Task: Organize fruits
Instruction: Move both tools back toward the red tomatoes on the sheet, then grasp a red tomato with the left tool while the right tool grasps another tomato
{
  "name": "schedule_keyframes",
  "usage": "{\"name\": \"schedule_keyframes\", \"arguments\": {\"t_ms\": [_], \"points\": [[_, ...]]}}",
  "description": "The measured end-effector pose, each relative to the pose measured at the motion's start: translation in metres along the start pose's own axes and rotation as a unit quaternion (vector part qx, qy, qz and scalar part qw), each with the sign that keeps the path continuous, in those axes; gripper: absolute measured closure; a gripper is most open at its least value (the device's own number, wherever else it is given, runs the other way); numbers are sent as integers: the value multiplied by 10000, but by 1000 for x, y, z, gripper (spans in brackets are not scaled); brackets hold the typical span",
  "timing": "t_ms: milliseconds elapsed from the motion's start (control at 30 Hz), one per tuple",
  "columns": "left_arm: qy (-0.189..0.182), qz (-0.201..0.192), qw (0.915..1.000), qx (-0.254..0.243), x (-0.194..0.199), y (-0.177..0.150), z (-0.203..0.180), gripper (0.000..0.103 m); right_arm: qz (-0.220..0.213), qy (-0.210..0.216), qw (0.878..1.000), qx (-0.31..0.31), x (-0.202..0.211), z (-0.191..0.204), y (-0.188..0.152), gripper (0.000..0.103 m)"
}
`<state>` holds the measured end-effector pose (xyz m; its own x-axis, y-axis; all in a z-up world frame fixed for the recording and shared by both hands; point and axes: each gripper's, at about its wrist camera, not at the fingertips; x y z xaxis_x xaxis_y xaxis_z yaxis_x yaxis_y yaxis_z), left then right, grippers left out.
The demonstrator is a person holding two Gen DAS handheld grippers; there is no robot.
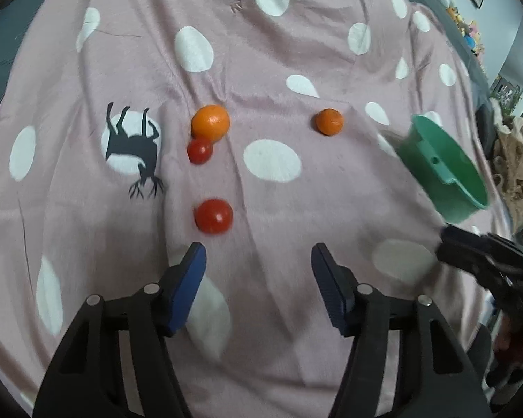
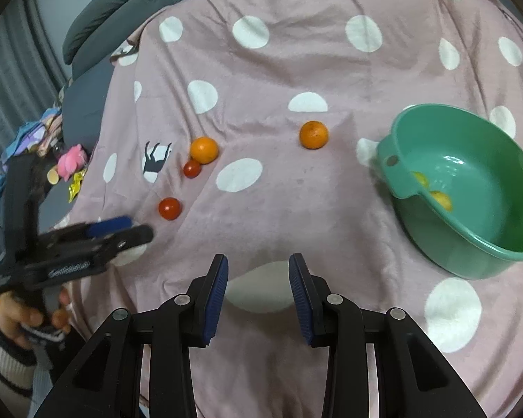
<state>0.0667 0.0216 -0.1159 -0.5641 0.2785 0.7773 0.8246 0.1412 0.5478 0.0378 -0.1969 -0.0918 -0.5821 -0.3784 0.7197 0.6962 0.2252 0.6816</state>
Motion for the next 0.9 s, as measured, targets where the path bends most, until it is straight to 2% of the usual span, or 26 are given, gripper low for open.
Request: {"name": "schedule_keyframes", "arguments": {"t_ms": [167,300,433,567,667,800,900], "points": [[170,213,9996,-87,-31,15,3,44,66,81,9999,63,-11,2,5,67],[250,200,9992,-222,-41,25,1,45,108,130,9998,58,-20,0,8,67],[424,306,9982,-297,-55,32,2,62,134,167,9998,52,-29,-3,13,67],[512,337,9973,-407,-68,39,1,65,139,190,9997,108,-35,-3,19,67],[507,429,9970,-391,-77,43,2,73,121,215,9995,185,-41,-2,27,67],[362,342,9982,-321,-68,44,6,73,161,421,9985,313,-54,1,43,67],[265,75,9996,17,-47,53,20,73,213,618,9968,456,-70,4,60,67]]}}
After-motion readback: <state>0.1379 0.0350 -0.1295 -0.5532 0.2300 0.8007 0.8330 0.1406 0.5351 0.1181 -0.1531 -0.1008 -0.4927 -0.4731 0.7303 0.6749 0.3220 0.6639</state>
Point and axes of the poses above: each gripper's, at about its wrist camera, not at the fingertips, and x roughly against the way its jaws point, z to its left, y to its top, and after that the axes turned 10 degrees about x, right-handed
